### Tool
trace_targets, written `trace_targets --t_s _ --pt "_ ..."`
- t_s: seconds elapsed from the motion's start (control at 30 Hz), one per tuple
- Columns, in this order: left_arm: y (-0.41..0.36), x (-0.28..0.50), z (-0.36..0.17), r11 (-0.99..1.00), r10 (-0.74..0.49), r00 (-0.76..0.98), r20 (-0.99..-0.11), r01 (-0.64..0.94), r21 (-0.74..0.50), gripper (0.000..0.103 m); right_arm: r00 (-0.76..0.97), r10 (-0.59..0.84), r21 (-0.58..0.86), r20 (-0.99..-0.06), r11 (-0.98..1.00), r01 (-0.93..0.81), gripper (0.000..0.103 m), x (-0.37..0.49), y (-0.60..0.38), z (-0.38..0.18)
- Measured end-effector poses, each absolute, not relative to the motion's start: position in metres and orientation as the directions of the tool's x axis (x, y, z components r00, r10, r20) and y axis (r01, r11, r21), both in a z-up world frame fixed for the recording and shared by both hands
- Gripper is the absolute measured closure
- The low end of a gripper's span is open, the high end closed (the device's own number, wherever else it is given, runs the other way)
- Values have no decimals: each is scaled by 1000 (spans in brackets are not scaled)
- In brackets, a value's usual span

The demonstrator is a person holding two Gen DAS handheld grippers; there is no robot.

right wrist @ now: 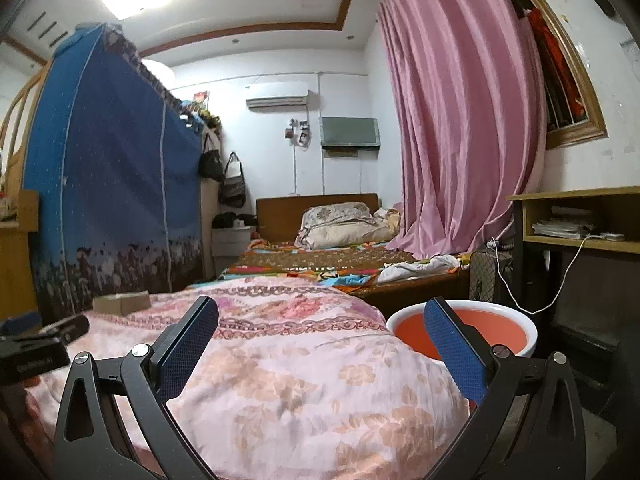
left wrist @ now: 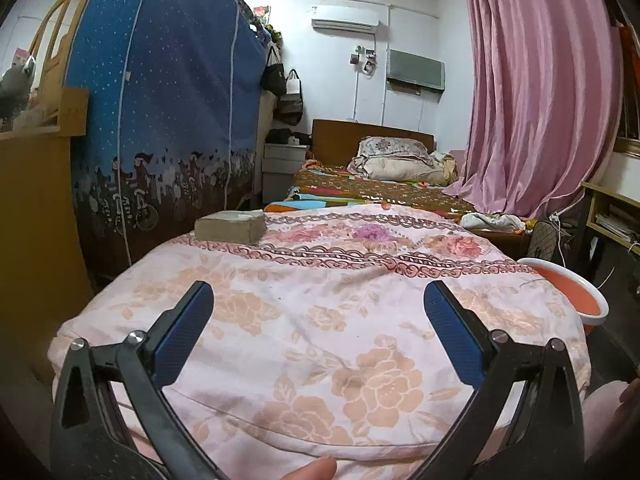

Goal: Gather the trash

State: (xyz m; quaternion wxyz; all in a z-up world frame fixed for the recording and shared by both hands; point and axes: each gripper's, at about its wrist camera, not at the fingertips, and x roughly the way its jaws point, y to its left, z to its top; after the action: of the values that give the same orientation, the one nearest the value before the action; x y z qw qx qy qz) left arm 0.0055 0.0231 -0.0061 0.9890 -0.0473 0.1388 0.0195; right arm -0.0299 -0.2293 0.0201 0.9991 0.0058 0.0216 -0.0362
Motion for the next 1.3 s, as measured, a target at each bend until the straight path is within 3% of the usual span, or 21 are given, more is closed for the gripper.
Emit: trace_targets --t_s 0.23,1.3 --pt "23 5 -7 995 33 961 -275 -56 -77 12 994 -60 -25 -93 998 57 0 -21 -221 13" --pt "20 3 -8 998 39 966 -255 -51 -40 12 990 -74 -3 -124 997 74 0 -18 -224 10"
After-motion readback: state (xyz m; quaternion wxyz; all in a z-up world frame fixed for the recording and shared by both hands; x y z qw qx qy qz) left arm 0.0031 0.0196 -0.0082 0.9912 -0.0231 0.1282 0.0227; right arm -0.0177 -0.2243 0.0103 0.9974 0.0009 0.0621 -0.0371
